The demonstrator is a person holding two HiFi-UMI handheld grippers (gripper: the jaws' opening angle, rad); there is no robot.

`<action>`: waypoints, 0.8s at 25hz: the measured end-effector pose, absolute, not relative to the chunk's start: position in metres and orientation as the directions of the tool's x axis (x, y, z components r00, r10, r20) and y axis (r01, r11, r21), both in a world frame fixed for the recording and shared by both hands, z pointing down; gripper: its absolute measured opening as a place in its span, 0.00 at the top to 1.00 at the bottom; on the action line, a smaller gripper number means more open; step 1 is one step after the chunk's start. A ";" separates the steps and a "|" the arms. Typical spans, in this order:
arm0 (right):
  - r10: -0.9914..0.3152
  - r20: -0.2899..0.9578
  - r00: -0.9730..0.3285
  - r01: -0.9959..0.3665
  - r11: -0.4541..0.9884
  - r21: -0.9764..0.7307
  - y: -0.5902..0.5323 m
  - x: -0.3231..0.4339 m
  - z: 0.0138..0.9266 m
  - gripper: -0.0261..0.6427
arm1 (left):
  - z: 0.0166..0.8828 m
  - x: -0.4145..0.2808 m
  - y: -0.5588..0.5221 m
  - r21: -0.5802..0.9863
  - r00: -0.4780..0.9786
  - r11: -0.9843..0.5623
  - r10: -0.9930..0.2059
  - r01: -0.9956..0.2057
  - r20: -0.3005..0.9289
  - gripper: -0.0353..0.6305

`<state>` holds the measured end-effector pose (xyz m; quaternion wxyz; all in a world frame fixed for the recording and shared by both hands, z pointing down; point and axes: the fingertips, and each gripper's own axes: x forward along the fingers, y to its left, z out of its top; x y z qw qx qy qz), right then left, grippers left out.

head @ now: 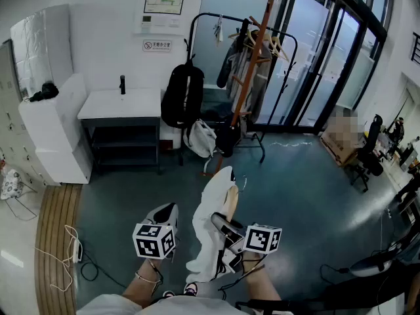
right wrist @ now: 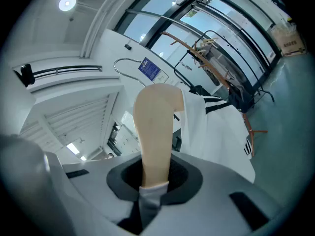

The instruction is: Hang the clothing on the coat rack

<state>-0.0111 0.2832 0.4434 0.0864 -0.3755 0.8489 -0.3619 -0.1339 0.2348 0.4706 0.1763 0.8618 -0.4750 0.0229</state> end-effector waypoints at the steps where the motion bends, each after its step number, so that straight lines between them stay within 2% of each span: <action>1: -0.697 0.120 -0.707 -0.572 0.463 -0.677 0.285 -0.013 0.442 0.87 | 0.471 -0.135 0.237 0.282 0.546 -0.485 -0.811 -0.828 0.208 0.94; 10: -0.676 0.091 -0.731 -0.537 0.489 -0.687 0.296 -0.035 0.439 0.87 | 0.478 -0.149 0.251 0.278 0.541 -0.478 -0.809 -0.833 0.229 0.94; 16: -0.706 0.030 -0.707 -0.485 0.455 -0.747 0.300 -0.041 0.435 0.86 | 0.484 -0.163 0.259 0.276 0.548 -0.484 -0.799 -0.830 0.246 0.94; 20: -0.722 0.046 -0.690 -0.494 0.424 -0.759 0.301 -0.045 0.437 0.85 | 0.485 -0.169 0.258 0.276 0.562 -0.498 -0.789 -0.822 0.249 0.94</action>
